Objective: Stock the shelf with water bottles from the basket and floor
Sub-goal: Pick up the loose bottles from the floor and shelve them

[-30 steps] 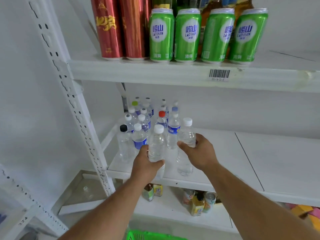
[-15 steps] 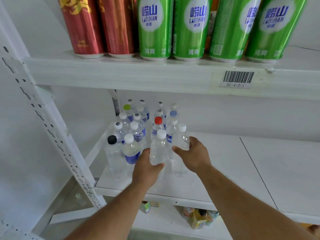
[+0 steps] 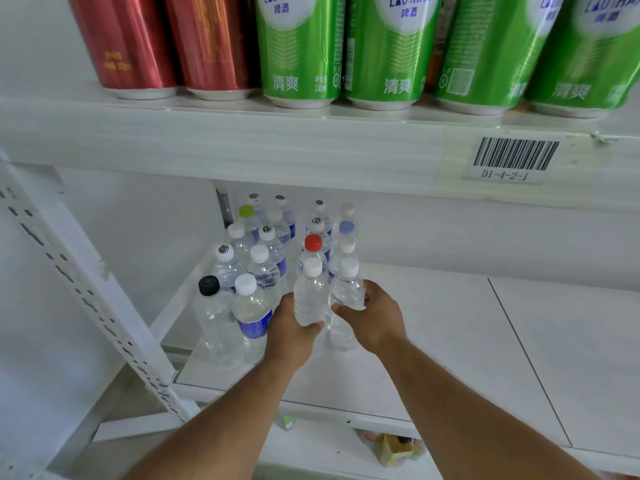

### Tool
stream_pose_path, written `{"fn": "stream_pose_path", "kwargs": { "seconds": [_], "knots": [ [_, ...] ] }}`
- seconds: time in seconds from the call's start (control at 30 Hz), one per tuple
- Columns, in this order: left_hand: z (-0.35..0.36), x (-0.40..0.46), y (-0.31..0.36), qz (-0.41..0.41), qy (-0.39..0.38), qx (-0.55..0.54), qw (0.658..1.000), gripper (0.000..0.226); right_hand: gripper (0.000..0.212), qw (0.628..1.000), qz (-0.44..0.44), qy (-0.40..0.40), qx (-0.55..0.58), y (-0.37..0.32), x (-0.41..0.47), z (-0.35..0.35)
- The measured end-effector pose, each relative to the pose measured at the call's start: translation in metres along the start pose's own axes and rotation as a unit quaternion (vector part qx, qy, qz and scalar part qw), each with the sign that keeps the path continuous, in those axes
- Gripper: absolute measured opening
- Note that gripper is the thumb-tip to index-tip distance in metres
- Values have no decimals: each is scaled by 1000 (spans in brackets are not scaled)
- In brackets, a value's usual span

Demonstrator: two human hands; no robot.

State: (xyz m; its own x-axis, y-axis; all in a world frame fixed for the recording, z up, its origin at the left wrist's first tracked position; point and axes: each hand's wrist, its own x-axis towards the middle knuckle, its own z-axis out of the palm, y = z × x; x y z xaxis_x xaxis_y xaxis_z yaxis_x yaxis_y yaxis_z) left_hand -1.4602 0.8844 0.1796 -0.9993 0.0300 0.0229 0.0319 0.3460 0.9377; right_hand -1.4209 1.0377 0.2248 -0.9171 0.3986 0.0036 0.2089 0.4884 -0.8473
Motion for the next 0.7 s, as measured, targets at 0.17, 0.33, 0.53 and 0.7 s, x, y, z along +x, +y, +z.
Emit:
{"fn": "stream_pose_path", "kwargs": {
  "seconds": [0.17, 0.33, 0.53, 0.7],
  "knots": [
    [5, 7, -2, -2, -3, 8, 1000, 63, 24, 1000, -12, -3, 26, 6, 3, 3],
    [7, 10, -5, -1, -7, 20, 1000, 69, 36, 999, -8, -11, 49, 10, 5, 5],
    [6, 7, -1, 1, -28, 36, 999, 78, 62, 998, 15, -47, 43, 18, 7, 3],
    [3, -10, 1, -18, -58, 36, 998, 89, 89, 994, 56, -96, 20, 34, 4, 0]
  ]
}}
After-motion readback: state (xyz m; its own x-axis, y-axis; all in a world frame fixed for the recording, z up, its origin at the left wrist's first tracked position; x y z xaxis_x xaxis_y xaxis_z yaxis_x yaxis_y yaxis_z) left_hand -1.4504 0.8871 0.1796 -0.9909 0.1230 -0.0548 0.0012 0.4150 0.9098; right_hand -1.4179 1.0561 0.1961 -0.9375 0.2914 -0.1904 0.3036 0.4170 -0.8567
